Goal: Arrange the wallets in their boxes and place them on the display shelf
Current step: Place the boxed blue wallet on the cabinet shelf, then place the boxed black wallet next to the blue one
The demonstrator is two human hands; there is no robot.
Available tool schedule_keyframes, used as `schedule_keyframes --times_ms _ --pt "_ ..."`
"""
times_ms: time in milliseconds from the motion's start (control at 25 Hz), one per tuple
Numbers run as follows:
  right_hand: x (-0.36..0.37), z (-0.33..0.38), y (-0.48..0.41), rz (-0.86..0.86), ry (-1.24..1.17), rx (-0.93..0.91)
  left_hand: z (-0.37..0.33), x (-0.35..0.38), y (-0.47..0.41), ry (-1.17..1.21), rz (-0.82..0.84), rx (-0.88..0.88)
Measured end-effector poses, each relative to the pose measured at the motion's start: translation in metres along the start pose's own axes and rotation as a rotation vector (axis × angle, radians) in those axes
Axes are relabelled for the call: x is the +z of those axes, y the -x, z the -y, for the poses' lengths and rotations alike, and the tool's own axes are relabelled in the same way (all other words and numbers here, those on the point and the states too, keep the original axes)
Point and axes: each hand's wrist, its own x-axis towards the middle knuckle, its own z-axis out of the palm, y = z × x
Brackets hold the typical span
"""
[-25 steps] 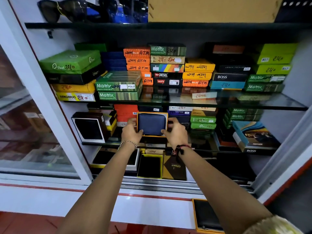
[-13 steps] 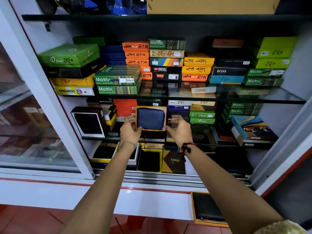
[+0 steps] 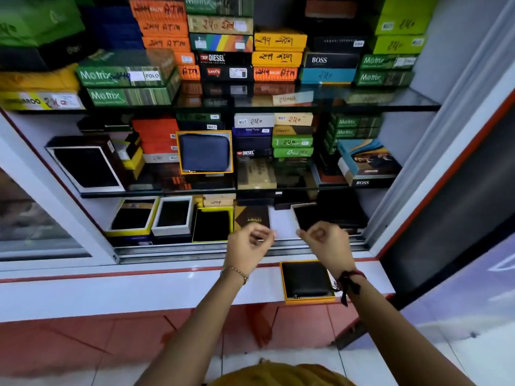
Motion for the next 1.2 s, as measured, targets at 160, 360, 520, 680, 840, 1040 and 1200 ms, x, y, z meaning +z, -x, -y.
schedule_keyframes --times_ms 160,360,520,680,840,1040,1200 --pt "0.0 -0.099 0.023 0.255 0.292 0.341 0.054 0.057 0.023 -0.271 0.409 -0.422" --pt "-0.003 -0.107 0.036 0.347 0.225 0.418 0.05 0.069 0.029 -0.119 0.584 -0.668" --pt "-0.035 -0.069 0.025 0.287 -0.032 0.427 0.025 0.046 0.013 -0.037 0.487 -0.604" --pt "-0.078 0.007 -0.004 0.18 -0.194 0.186 -0.038 0.003 -0.027 0.111 0.275 -0.388" --pt "-0.083 0.071 -0.043 0.074 -0.228 -0.049 -0.085 -0.027 -0.081 0.077 0.078 -0.127" --pt "-0.045 0.104 -0.109 -0.084 -0.058 -0.136 -0.098 -0.022 -0.138 -0.081 -0.112 -0.045" --pt "-0.016 0.105 -0.141 -0.085 -0.027 -0.069 -0.091 -0.014 -0.157 -0.193 -0.178 -0.102"
